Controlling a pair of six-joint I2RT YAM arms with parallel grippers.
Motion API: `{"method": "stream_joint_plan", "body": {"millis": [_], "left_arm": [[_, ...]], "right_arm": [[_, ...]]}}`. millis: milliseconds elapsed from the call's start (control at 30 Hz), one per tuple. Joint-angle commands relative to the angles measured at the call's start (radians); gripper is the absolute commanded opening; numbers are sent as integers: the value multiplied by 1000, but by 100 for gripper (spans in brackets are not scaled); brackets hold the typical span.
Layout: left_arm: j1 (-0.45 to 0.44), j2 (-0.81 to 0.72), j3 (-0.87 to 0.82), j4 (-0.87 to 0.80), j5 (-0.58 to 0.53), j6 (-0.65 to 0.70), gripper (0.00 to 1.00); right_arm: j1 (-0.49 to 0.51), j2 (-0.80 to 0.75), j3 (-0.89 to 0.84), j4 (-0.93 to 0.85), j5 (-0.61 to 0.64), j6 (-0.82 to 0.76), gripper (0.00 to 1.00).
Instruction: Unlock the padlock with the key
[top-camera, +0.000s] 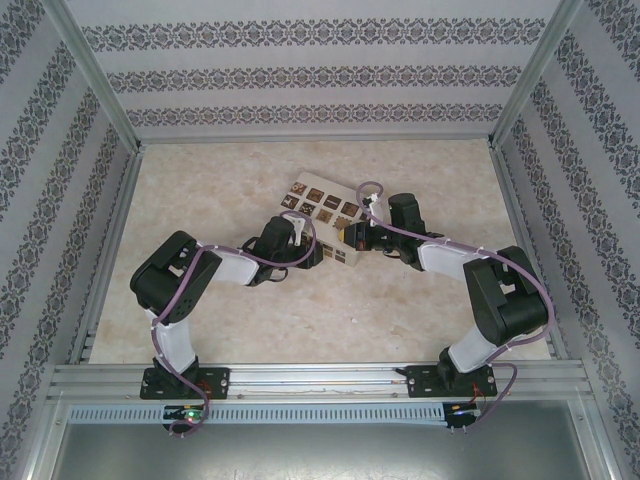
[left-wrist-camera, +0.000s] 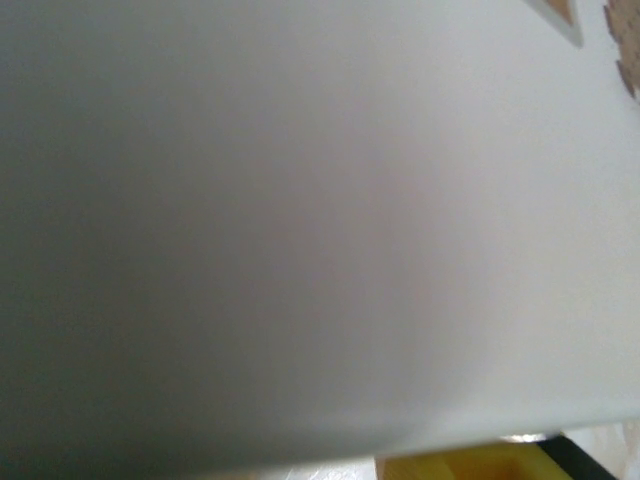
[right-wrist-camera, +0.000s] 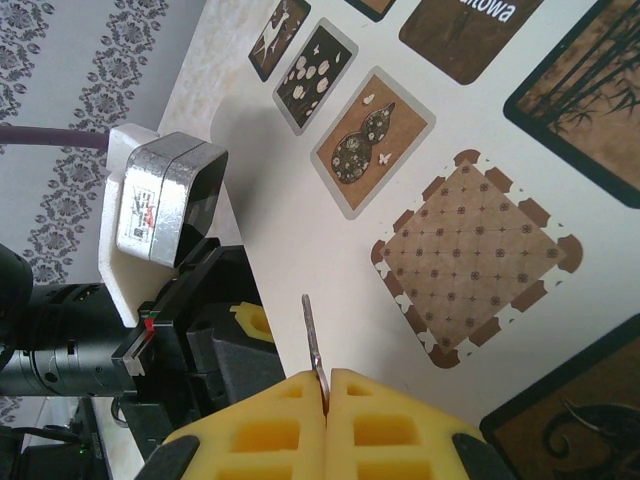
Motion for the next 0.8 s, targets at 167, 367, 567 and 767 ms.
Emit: {"method": "stream_joint_plan", "body": {"millis": [167, 367, 567, 767], "left_arm": [[-17, 5, 34, 90, -10, -7, 20], [-17, -28, 32, 70, -1, -6, 19], [-17, -69, 17, 51, 14, -37, 19], [-17, -111, 23, 3, 37, -121, 19]], "right_arm": [[17, 7, -16, -90, 28, 15, 0], [17, -50, 12, -90, 17, 18, 0], [15, -146, 25, -92, 27, -4, 0], [21, -255, -26, -91, 36, -104, 0]]}}
